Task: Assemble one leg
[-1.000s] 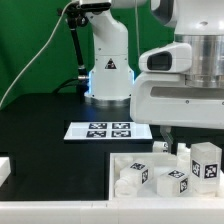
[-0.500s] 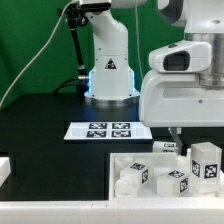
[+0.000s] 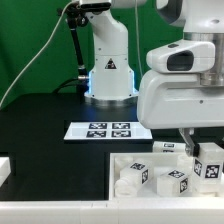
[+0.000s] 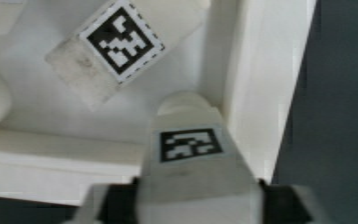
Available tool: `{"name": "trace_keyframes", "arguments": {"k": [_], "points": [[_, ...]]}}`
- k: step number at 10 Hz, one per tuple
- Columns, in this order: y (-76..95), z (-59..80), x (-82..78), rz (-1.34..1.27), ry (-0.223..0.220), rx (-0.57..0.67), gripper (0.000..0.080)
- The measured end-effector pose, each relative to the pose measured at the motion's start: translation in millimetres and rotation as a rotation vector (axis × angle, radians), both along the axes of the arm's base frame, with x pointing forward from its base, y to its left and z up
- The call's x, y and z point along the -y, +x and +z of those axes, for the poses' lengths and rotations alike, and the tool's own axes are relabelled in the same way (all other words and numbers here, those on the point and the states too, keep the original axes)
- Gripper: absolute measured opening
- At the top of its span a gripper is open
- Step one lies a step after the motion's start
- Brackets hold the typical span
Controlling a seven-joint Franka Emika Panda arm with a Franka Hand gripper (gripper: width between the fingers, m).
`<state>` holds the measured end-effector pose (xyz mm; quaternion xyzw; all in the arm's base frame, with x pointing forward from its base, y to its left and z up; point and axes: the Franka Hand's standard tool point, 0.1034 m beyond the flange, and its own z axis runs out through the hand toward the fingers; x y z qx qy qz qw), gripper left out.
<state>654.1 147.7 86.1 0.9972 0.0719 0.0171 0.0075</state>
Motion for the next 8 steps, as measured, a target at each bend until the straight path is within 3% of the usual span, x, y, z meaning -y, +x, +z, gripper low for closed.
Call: {"name": "trace_keyframes", "arguments": {"k": [3,5,8], "points": [[0.0,-0.1,-0.1,-0.076,0.005,0.001,0.0281],[0.4,-0.9,0.1,-0.340,0.030,0.017,0.0281],[-2.6,-1.8,2.4,-0.779,0.119,0.063,0.0281]]}}
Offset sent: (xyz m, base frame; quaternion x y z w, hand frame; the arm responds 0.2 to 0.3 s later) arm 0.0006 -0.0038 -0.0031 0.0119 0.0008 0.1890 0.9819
